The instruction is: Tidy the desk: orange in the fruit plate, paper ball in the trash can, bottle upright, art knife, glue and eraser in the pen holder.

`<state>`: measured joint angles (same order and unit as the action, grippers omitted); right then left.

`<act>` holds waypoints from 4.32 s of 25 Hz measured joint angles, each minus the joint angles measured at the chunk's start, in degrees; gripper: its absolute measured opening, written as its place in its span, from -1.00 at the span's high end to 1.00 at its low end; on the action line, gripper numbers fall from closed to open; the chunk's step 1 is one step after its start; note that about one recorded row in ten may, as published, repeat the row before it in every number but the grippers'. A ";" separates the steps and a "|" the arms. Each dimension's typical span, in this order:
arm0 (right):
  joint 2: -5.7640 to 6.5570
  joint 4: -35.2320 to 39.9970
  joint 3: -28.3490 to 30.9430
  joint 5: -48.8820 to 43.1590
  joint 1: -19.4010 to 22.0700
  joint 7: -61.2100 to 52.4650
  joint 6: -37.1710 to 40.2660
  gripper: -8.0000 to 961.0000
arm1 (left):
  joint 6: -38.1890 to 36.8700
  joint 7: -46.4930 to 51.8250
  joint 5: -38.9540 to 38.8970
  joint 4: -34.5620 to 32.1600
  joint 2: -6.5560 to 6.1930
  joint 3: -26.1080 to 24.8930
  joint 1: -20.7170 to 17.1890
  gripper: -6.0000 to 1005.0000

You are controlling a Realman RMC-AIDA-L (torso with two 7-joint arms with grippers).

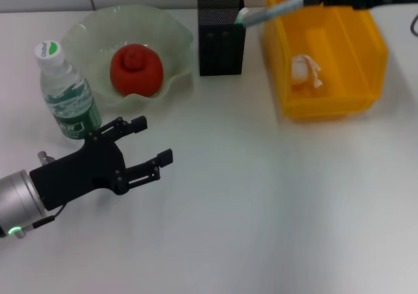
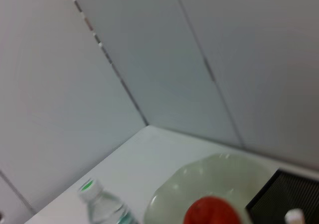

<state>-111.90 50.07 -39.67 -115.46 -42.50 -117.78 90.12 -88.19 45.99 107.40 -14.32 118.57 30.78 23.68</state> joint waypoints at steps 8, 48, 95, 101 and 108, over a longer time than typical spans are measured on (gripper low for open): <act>0.37 -0.48 -0.83 -4.88 -4.97 -1.18 -8.54 0.67 | 0.14 0.07 0.00 0.09 0.10 -0.58 -0.37 -0.66; -3.34 -18.68 -15.44 -20.60 -22.72 -9.41 -35.46 0.57 | 2.96 -0.12 -0.08 1.66 0.08 -2.15 -0.74 -0.66; -4.45 -27.34 -9.56 12.18 18.00 64.73 10.39 -0.71 | -7.41 2.04 2.84 -1.28 -0.40 5.87 0.83 -0.65; -4.89 -28.74 -9.56 10.71 17.83 67.28 8.46 -0.71 | -7.27 2.10 4.90 -2.67 -0.43 7.29 0.87 -0.65; -4.83 -29.37 -9.19 10.47 17.40 67.39 8.14 -0.71 | -7.71 2.18 6.50 -3.58 -0.45 7.37 1.12 -0.65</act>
<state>-116.73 20.70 -48.87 -104.99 -25.09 -50.39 98.26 -95.90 48.18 113.90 -17.90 118.11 38.15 24.80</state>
